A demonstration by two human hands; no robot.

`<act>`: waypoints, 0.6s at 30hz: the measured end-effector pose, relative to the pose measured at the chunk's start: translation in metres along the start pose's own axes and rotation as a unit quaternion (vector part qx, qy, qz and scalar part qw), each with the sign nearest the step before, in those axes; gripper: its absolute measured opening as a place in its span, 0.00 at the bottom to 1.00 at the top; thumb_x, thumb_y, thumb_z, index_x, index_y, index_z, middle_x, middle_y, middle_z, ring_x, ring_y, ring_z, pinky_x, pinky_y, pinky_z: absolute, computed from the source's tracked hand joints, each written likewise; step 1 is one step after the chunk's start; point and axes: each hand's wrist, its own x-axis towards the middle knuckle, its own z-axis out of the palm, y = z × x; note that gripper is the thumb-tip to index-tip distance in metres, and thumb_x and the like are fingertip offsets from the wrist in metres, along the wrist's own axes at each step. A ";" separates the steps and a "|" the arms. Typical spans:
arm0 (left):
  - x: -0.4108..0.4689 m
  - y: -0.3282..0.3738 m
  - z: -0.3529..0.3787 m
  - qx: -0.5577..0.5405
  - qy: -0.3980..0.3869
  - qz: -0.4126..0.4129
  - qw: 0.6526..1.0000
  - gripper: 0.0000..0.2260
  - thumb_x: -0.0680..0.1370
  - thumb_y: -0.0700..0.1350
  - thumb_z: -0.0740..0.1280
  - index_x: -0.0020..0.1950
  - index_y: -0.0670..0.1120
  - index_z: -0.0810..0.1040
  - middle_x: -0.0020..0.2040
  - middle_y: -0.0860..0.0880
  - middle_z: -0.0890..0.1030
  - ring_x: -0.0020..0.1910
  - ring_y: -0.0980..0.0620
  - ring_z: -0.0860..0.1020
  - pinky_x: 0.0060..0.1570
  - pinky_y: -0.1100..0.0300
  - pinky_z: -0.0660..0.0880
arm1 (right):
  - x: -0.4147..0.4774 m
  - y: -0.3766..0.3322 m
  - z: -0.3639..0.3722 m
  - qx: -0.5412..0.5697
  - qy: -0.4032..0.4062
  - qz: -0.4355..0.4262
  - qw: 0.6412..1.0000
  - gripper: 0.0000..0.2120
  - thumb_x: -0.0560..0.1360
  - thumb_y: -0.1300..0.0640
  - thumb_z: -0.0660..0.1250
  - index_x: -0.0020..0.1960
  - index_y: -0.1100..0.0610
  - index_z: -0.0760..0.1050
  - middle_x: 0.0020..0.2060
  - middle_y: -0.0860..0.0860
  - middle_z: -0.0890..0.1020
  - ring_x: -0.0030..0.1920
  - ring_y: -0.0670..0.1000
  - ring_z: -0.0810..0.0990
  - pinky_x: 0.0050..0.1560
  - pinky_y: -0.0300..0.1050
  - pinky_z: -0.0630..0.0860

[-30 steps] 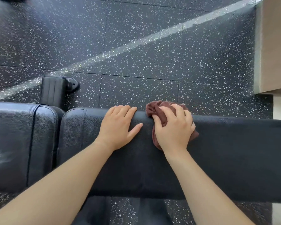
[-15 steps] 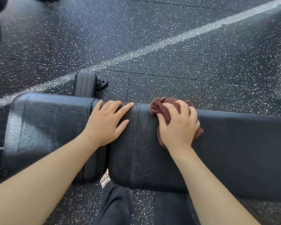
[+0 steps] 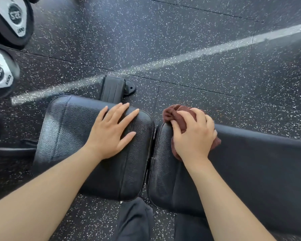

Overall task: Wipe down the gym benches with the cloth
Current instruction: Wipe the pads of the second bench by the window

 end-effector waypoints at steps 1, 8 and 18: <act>0.000 -0.001 0.002 -0.006 0.006 0.000 1.000 0.27 0.77 0.60 0.51 0.74 0.53 0.61 0.72 0.45 0.65 0.72 0.45 0.62 0.70 0.45 0.55 | 0.007 -0.003 0.002 -0.003 -0.004 0.003 1.000 0.13 0.72 0.46 0.69 0.55 0.47 0.79 0.61 0.49 0.76 0.62 0.61 0.70 0.58 0.61 0.67; 0.000 -0.007 0.000 -0.020 0.001 0.019 1.000 0.26 0.77 0.60 0.50 0.74 0.54 0.60 0.73 0.45 0.64 0.73 0.46 0.61 0.71 0.46 0.53 | -0.005 -0.013 -0.002 0.028 0.012 0.023 0.999 0.13 0.72 0.49 0.70 0.55 0.49 0.79 0.60 0.51 0.77 0.62 0.61 0.71 0.58 0.62 0.69; -0.040 -0.090 0.006 -0.030 0.037 0.010 0.999 0.26 0.77 0.55 0.53 0.74 0.48 0.62 0.74 0.48 0.62 0.73 0.49 0.61 0.71 0.48 0.56 | 0.005 -0.124 0.051 0.046 -0.066 0.018 0.997 0.14 0.74 0.44 0.65 0.58 0.45 0.77 0.62 0.47 0.74 0.63 0.57 0.70 0.60 0.57 0.68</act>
